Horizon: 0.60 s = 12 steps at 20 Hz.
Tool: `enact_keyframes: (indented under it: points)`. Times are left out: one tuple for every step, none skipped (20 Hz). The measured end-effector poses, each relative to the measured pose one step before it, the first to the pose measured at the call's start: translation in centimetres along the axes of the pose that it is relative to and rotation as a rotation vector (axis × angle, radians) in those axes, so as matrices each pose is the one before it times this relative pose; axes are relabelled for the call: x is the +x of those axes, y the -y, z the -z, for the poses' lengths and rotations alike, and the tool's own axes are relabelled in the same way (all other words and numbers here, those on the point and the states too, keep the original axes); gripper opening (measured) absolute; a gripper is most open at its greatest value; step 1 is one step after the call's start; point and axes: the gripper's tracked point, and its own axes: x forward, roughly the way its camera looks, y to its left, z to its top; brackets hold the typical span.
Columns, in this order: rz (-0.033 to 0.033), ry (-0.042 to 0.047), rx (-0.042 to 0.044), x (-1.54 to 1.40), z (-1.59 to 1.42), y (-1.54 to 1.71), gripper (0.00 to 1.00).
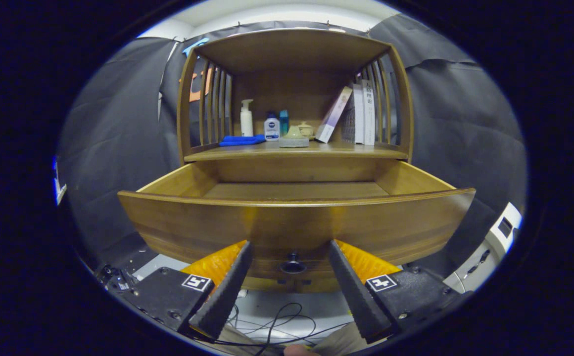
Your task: Pull open the drawer, take out the items inside it, and place them on the countertop above the cabinet.
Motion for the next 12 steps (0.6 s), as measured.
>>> enact_keyframes:
  points:
    - [0.0103,0.00247,-0.00338,-0.011,-0.063,0.031,0.99]
    - [0.0095,-0.00117,-0.00343,0.056,0.018,-0.017,0.99]
    - [0.00786,-0.00296,-0.00225,0.137,-0.057,0.079,0.99]
    - [0.00194,-0.0028,0.00351,0.087,-0.12,0.039,0.99]
    - [-0.00369,-0.00251,0.00455,0.182,-0.127,-0.05,0.99]
    - [-0.00468,-0.00053,0.00456,0.235,-0.159,-0.011,0.99]
    - [-0.00589,-0.00424,-0.00346,0.248,-0.111,-0.071,0.99]
    - [0.00014,-0.00091,-0.00298,0.058,-0.079,0.164,0.99]
    - [0.00039,-0.00122,0.00225,0.083,-0.109,0.03,0.99]
    - [-0.00049,0.00643,0.00061,-0.023,-0.079,-0.107,0.99]
    - [-0.00111,-0.00502,-0.00092,0.052,-0.005,-0.055,0.99]
    - [0.00103,0.00238,-0.00147,0.189,-0.086,0.007,0.99]
